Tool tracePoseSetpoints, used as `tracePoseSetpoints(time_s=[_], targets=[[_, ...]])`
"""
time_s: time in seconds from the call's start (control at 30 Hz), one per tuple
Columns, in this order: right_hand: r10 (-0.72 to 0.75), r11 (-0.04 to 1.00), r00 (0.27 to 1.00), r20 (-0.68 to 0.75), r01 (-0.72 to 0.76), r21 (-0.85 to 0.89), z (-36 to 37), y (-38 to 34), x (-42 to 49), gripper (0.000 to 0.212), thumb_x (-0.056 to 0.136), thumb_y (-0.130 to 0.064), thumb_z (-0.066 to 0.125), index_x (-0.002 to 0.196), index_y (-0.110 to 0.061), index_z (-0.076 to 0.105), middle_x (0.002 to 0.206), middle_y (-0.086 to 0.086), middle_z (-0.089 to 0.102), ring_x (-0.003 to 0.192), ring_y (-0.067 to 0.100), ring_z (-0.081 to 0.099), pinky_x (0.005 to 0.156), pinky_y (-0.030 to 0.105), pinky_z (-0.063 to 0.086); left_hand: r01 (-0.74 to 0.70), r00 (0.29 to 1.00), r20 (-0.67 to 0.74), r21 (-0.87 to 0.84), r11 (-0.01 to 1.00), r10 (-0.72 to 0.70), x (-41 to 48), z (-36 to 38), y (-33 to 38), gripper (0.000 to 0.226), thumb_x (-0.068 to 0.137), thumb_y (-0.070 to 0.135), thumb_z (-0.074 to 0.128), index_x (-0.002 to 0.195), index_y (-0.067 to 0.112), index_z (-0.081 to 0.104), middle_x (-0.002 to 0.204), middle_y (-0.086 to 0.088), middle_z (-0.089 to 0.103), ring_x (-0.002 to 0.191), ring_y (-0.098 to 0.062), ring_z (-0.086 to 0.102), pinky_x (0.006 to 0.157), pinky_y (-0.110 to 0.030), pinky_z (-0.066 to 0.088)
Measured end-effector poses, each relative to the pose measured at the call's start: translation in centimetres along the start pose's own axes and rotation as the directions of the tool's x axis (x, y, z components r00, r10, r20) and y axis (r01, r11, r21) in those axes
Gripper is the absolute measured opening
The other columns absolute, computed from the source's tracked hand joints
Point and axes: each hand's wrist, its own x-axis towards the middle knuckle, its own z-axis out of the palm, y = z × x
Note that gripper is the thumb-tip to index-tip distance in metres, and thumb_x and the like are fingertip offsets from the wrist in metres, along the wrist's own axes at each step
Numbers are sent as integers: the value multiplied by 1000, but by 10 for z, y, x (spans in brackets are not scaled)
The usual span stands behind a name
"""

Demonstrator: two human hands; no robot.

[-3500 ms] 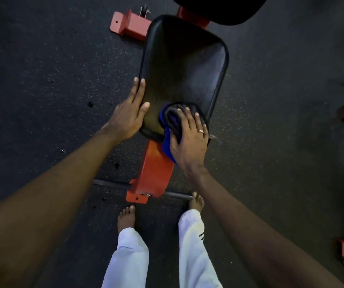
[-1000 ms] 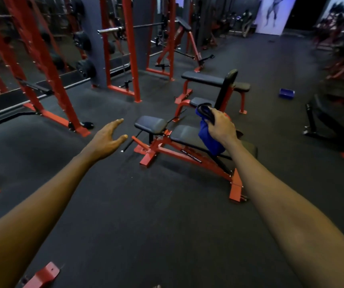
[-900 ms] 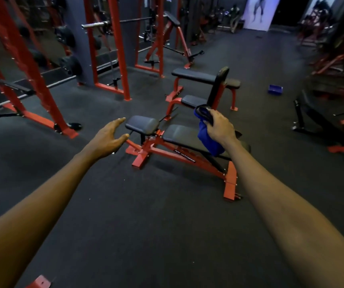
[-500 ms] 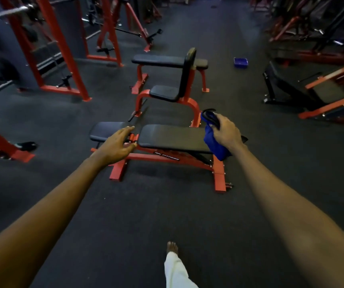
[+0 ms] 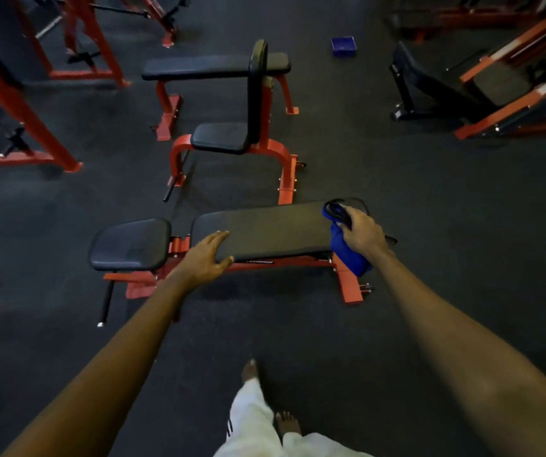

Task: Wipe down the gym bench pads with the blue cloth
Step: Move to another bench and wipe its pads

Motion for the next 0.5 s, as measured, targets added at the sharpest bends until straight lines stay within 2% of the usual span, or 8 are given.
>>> tracePoseSetpoints(time_s=[0.13, 0.23, 0.33, 0.5], targets=[[91, 996, 996, 10, -91, -19, 30, 20, 43, 51, 99, -25, 60, 148, -21, 47, 144, 8, 57, 128, 34, 56, 102, 45, 46, 16, 995, 98, 31, 999, -19, 88, 10, -36, 78, 96, 42, 64, 159, 12, 31, 164, -15, 32, 150, -32, 33, 123, -44, 29], [182, 983, 982, 40, -182, -15, 53, 43, 66, 52, 98, -24, 60, 148, -22, 47, 146, 8, 56, 130, 33, 55, 104, 47, 45, -1, 989, 151, 40, 999, -5, 155, 15, -51, 84, 89, 53, 56, 158, 10, 34, 162, -15, 36, 149, -31, 36, 122, -43, 30], [282, 959, 956, 75, -283, 5, 77, 67, 83, 53, 98, -27, 59, 149, -27, 44, 147, 6, 55, 130, 35, 54, 104, 55, 47, -29, 978, 208, 53, 998, 18, 217, 24, -53, 73, 98, 38, 64, 158, 9, 34, 161, -16, 36, 149, -31, 35, 122, -41, 29], [417, 905, 904, 90, -422, 47, 114, 112, 119, 54, 96, -26, 60, 148, -26, 46, 145, 7, 57, 130, 36, 55, 104, 52, 47, -56, 953, 301, 53, 997, 37, 304, 49, -27, 70, 101, 31, 62, 159, 10, 31, 162, -17, 33, 149, -32, 34, 121, -38, 27]])
